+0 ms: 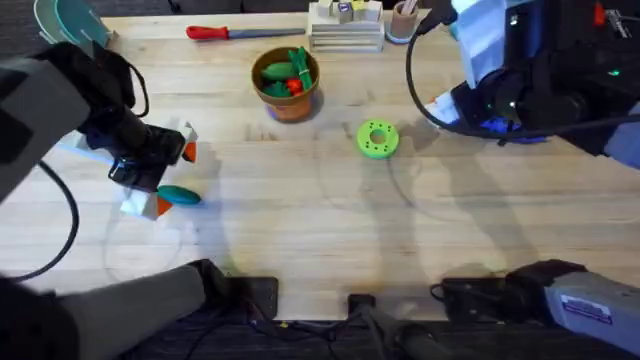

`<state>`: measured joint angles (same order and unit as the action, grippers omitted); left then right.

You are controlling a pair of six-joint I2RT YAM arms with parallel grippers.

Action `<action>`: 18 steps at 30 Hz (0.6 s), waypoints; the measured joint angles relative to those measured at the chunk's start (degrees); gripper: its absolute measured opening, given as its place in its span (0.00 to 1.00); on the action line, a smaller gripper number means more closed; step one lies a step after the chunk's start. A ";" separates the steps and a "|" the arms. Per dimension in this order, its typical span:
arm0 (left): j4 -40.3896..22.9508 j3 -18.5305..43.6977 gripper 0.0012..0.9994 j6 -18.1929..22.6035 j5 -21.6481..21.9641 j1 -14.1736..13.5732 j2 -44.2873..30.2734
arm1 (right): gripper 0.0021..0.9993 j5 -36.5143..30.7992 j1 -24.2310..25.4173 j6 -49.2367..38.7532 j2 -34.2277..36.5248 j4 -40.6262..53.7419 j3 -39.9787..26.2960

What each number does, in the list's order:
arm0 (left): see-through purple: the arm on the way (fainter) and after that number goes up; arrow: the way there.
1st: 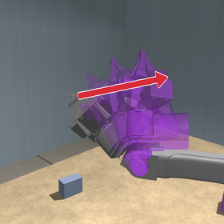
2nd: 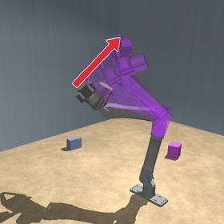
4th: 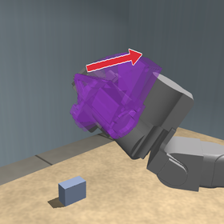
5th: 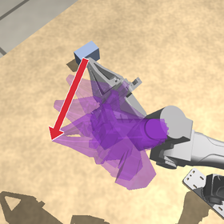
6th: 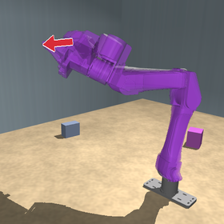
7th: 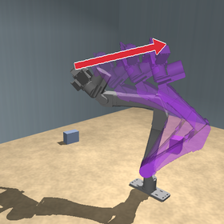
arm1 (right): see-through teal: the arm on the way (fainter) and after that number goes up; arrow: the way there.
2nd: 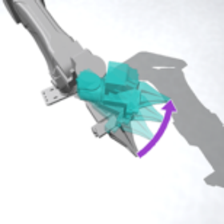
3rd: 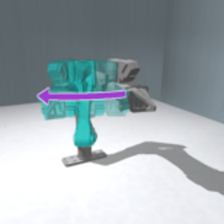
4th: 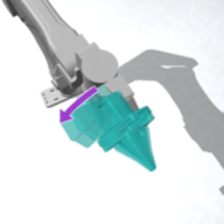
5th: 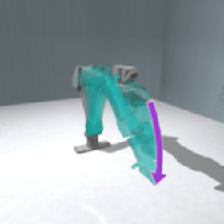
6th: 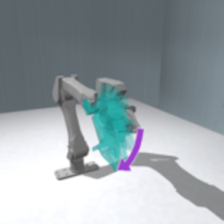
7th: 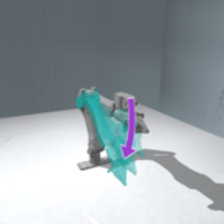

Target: Pick up the gripper from the table and insert it into the empty holder that is missing its gripper. Then pick up a screw, insert it into the mounting hole, and use the screwdriver to tighten it. Finally, clean up the table by picking up the vegetable and placing it into the bucket.

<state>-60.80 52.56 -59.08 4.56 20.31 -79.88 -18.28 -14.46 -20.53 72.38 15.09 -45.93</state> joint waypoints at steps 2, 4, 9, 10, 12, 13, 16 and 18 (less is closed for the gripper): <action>0.33 0.00 0.99 0.31 0.00 0.40 -1.92 | 0.99 0.00 0.00 0.00 0.00 0.00 0.01; 0.75 0.00 0.99 0.49 0.07 0.84 -3.81 | 0.99 -0.02 0.00 0.00 0.00 0.04 0.02; 0.87 0.00 0.99 0.79 1.37 1.17 -7.59 | 0.99 0.00 0.00 0.01 0.00 0.28 0.00; 0.88 0.00 0.99 0.82 1.51 1.17 -8.21 | 0.99 0.00 0.00 0.02 0.00 0.31 0.00; 1.01 0.00 0.94 1.15 1.82 1.17 -8.82 | 0.99 0.00 0.00 0.02 0.00 0.33 0.00; 1.15 0.00 0.92 1.23 2.17 1.17 -9.03 | 0.99 0.00 0.00 0.02 0.00 0.33 0.00; 1.27 0.00 0.86 1.44 3.29 1.17 -9.08 | 0.99 0.00 0.00 0.02 0.00 0.33 0.00; 1.32 0.00 0.81 1.61 3.94 1.17 -9.10 | 0.99 0.00 0.00 0.01 0.00 0.33 0.01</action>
<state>-59.48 52.56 -57.46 8.49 21.47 -88.98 -18.28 -14.46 -20.52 72.38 15.42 -45.92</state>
